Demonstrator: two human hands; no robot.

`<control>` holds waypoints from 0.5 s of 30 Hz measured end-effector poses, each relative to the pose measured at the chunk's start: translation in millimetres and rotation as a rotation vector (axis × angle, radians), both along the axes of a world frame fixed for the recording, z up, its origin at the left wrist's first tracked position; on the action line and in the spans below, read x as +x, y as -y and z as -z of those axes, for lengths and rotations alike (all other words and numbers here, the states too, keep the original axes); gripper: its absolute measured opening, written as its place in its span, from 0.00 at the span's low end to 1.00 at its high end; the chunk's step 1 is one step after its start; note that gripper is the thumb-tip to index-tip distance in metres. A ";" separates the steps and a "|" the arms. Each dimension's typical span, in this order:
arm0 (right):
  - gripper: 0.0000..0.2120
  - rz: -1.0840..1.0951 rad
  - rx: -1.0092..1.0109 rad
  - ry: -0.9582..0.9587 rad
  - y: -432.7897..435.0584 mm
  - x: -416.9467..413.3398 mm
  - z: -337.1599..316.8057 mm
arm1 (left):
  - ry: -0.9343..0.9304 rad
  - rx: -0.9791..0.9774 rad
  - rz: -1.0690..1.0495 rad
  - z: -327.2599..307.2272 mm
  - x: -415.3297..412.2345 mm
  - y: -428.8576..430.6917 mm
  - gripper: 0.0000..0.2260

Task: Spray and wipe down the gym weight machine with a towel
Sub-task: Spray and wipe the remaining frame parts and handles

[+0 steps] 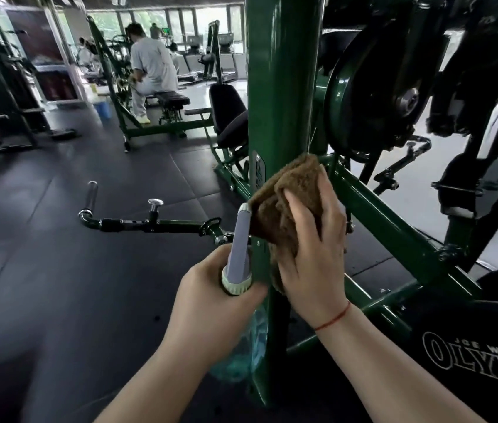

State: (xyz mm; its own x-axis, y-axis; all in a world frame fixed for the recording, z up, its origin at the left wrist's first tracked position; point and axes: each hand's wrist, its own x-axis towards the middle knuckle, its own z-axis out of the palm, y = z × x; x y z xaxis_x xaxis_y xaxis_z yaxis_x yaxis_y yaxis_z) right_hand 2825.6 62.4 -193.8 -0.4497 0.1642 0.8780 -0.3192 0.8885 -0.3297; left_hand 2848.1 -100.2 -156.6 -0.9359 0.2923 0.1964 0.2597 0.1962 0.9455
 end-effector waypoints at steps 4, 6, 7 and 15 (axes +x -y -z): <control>0.26 -0.368 -0.352 -0.032 -4.6 0.4 -43.6 | -0.024 0.028 -0.025 -20.2 -3.5 -9.0 0.09; 0.23 -0.649 -0.681 0.039 -15.8 2.4 -68.9 | -0.027 0.017 -0.020 -32.3 -4.9 -14.7 0.08; 0.20 -0.775 -0.883 0.089 -22.0 2.9 -82.0 | -0.022 0.008 -0.010 -38.1 -4.7 -18.1 0.06; 0.17 -0.747 -1.146 0.430 -67.8 -35.9 -153.0 | 0.043 -0.157 0.050 -42.2 0.5 -38.5 0.22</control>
State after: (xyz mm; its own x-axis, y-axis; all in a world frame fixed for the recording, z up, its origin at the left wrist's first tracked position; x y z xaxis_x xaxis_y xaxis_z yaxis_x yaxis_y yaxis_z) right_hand 2789.8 130.2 -40.8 -0.9366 0.2865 0.2016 -0.2778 -0.2568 -0.9257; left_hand 2848.6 -61.7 -114.4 -0.9261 0.3626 0.1046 0.2327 0.3306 0.9146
